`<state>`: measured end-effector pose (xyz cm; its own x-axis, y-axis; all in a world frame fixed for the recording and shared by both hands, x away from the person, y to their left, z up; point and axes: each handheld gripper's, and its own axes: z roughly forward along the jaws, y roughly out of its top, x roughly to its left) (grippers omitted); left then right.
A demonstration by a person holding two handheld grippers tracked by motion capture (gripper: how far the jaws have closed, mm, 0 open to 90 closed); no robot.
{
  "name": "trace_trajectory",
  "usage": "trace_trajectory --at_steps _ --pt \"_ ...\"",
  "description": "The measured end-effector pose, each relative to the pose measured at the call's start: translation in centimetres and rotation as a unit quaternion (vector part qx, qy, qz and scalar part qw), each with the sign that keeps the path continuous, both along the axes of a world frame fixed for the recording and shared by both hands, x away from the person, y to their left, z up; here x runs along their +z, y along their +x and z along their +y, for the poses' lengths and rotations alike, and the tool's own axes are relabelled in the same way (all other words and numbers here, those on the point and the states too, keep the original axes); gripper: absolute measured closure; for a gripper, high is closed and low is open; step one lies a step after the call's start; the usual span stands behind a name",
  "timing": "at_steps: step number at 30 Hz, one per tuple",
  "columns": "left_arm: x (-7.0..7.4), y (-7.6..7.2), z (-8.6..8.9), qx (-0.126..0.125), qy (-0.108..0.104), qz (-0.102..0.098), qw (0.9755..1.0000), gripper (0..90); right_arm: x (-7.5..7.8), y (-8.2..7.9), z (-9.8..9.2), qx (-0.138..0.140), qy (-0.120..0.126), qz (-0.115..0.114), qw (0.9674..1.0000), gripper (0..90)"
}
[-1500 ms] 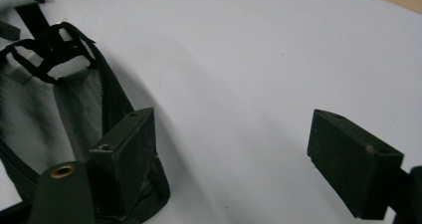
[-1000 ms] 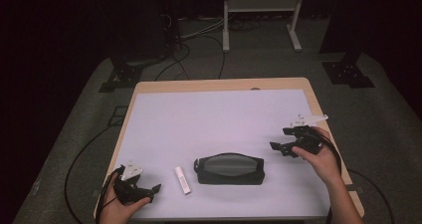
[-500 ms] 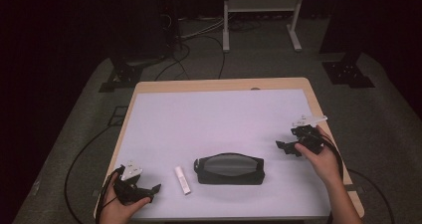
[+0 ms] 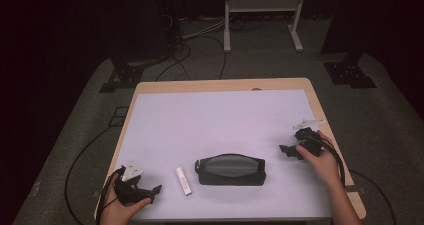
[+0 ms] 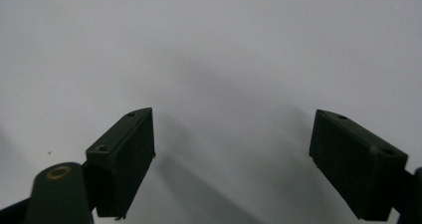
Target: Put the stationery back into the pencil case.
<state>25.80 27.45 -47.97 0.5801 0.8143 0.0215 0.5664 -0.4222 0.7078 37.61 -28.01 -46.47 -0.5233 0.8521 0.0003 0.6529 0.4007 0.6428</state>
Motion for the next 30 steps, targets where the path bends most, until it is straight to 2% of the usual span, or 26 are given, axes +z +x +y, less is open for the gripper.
trace_trajectory --at_steps 4,9,14,17,19,20,22,30 --pt "0.0 0.0 0.0 0.0 0.0 0.0 1.0 0.5 -0.4 0.0 0.2 -0.003 -0.009 0.005 0.9999 17.0" --pt "0.0 0.0 0.0 0.0 0.001 0.0 1.0 0.5 -0.7 -0.3 -0.1 -0.01 0.003 0.001 0.9999 16.6" --pt "0.1 0.0 0.0 -0.001 0.005 0.001 1.0 0.5 -1.1 -0.7 -0.3 -0.017 0.012 -0.016 0.9997 15.6" --pt "0.2 0.0 -0.2 0.004 0.008 0.005 0.9999 1.5 -1.8 -1.4 -0.6 -0.021 0.034 -0.05 0.9979 15.0" --pt "0.3 0.0 -0.2 0.004 0.008 0.005 0.9999 2.1 -1.9 -1.5 -0.7 -0.02 0.036 -0.053 0.9977 15.0" --pt "0.4 -0.1 -0.2 0.0 0.007 0.003 1.0 3.5 -1.9 -1.5 -0.6 -0.02 0.035 -0.054 0.9977 15.0" --pt "0.5 -0.2 -0.3 -0.006 -0.006 -0.001 1.0 12.7 -1.9 -1.5 -0.6 -0.02 0.035 -0.055 0.9977 15.0" --pt "1.3 -0.4 -2.0 -0.029 -0.022 0.006 0.9993 20.0 -1.9 -1.5 -0.6 -0.021 0.036 -0.054 0.9977 14.8"
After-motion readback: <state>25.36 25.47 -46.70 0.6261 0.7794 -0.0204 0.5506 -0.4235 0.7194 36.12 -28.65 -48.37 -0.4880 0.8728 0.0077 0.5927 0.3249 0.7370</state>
